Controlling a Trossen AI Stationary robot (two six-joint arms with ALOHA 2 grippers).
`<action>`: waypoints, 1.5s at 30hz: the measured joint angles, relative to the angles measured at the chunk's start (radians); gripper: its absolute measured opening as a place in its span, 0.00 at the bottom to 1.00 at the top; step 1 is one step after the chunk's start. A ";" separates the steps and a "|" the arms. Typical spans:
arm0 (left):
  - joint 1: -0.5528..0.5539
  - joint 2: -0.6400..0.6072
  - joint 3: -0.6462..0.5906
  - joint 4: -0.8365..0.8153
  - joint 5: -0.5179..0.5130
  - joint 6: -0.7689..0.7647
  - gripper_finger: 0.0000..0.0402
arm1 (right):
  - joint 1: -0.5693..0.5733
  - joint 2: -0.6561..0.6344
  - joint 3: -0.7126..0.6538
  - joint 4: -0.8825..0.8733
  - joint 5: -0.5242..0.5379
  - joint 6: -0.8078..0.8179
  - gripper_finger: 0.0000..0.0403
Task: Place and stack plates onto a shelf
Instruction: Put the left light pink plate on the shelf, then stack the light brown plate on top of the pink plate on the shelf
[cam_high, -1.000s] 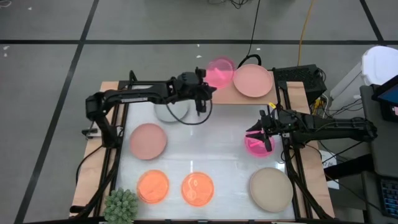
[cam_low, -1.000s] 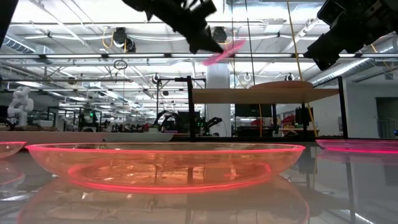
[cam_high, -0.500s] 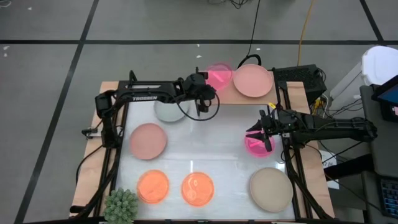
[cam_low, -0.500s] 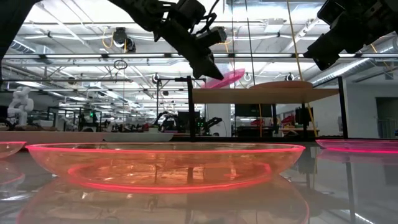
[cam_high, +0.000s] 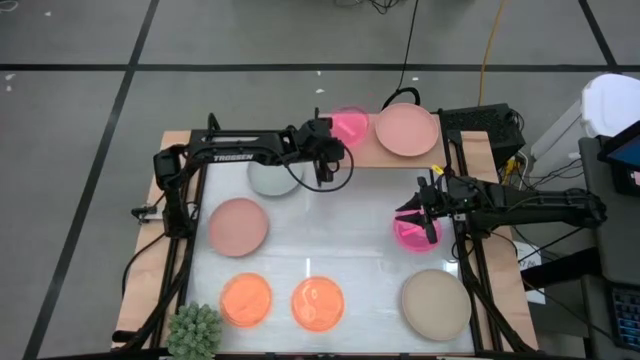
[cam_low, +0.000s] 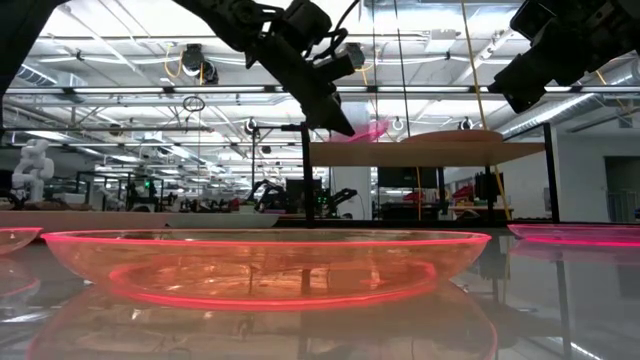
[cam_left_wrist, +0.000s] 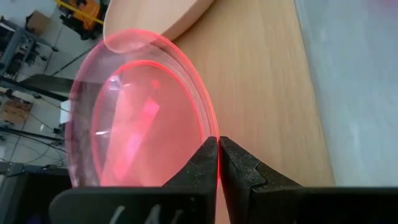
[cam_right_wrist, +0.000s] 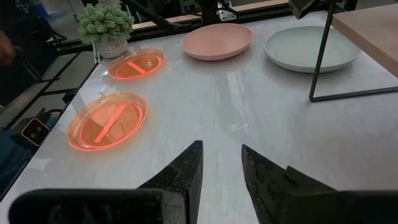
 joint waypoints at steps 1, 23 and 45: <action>0.001 0.000 0.000 -0.001 0.000 -0.003 0.09 | 0.000 0.000 0.000 0.000 0.000 0.000 0.23; -0.221 -0.135 0.000 -0.214 -0.241 -0.293 0.23 | 0.000 0.003 0.000 -0.009 0.000 0.057 0.23; -0.495 -0.509 -0.448 -0.184 -0.027 -0.666 0.23 | 0.230 0.263 0.131 -0.038 0.057 0.388 0.23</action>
